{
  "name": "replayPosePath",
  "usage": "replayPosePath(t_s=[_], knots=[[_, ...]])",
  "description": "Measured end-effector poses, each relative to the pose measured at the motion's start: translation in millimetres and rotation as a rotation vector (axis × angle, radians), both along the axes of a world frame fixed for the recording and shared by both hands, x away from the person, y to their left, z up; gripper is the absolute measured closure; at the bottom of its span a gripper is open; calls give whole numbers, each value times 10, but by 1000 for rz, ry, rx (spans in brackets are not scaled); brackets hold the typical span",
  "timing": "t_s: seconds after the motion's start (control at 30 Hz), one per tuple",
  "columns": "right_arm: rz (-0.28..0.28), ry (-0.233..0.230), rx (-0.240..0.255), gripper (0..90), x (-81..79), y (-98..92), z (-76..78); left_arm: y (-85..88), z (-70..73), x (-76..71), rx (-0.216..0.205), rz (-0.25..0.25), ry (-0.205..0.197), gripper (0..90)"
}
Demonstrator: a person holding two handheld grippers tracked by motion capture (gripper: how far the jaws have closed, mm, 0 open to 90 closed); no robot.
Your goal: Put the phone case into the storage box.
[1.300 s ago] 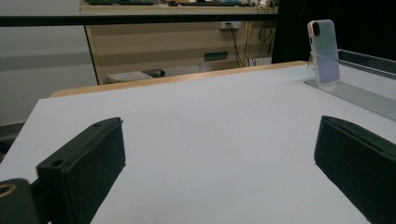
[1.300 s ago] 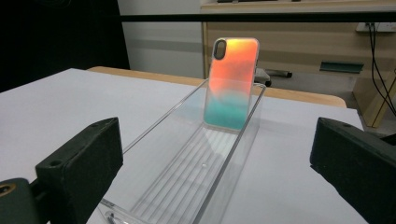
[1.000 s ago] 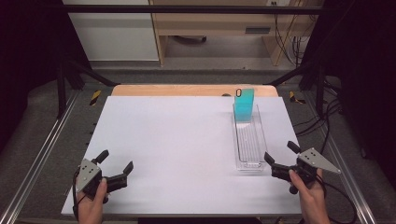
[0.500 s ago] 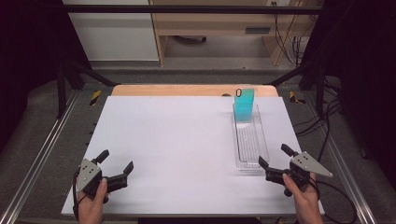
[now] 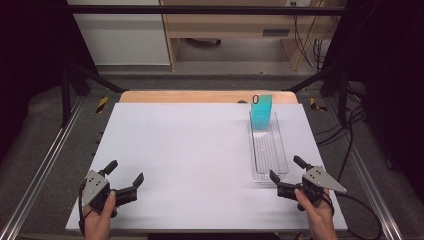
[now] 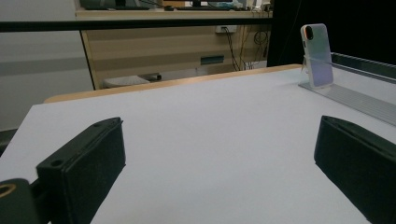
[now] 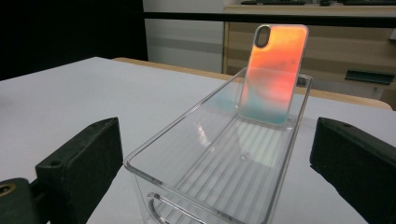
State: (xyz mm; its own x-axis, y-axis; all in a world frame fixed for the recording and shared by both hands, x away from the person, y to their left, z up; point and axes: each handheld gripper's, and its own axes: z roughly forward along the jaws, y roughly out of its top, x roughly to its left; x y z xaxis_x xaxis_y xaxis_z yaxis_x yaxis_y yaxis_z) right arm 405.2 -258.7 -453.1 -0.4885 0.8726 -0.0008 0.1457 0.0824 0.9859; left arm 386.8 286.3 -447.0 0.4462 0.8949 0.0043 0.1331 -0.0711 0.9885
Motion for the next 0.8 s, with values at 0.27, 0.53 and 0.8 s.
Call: replayPosePath(t_s=[0.27, 0.53, 0.8], knots=[[11, -25, -31, 33, -9, 80, -47, 9, 9, -5, -14, -5, -16, 15], [6, -50, -72, 36, -25, 90, -106, -8, 18, -10, -14, -15, -37, 14], [4, -42, -59, 38, -30, 47, -126, -21, 12, -2, -11, -17, -34, 10]])
